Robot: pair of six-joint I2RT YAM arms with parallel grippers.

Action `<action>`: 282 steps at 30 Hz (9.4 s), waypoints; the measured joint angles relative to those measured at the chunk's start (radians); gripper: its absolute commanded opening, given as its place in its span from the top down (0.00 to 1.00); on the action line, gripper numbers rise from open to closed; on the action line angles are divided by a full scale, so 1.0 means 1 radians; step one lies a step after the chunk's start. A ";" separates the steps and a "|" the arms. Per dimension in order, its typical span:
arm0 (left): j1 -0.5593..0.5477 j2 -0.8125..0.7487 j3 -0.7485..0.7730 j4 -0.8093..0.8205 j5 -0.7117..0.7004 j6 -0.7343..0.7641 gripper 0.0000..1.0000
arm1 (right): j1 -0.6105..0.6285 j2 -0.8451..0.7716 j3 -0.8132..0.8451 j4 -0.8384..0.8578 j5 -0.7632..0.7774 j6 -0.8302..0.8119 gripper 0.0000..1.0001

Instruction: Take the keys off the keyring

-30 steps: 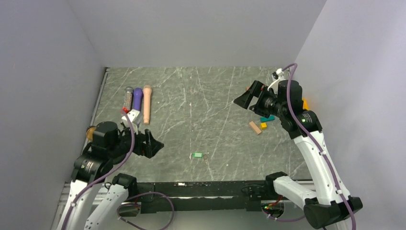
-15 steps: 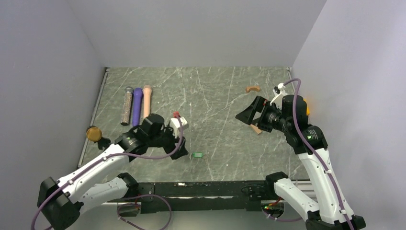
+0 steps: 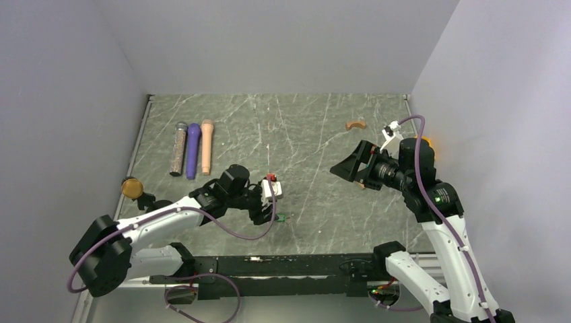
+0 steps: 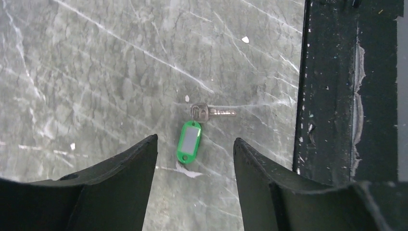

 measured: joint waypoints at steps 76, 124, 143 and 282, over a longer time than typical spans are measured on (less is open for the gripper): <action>-0.027 0.333 0.096 0.166 0.051 0.001 1.00 | 0.000 0.071 0.034 -0.027 -0.061 -0.029 0.00; -0.229 -0.083 0.494 -0.101 -0.658 -0.483 1.00 | 0.315 0.191 -0.047 0.492 -0.102 0.260 0.46; -0.272 -0.098 0.494 -0.101 -0.706 -0.481 1.00 | 0.367 0.217 -0.047 0.532 -0.042 0.290 0.75; -0.126 -0.075 0.801 -0.286 -0.155 -0.630 1.00 | 0.408 0.223 0.251 0.414 -0.271 0.091 1.00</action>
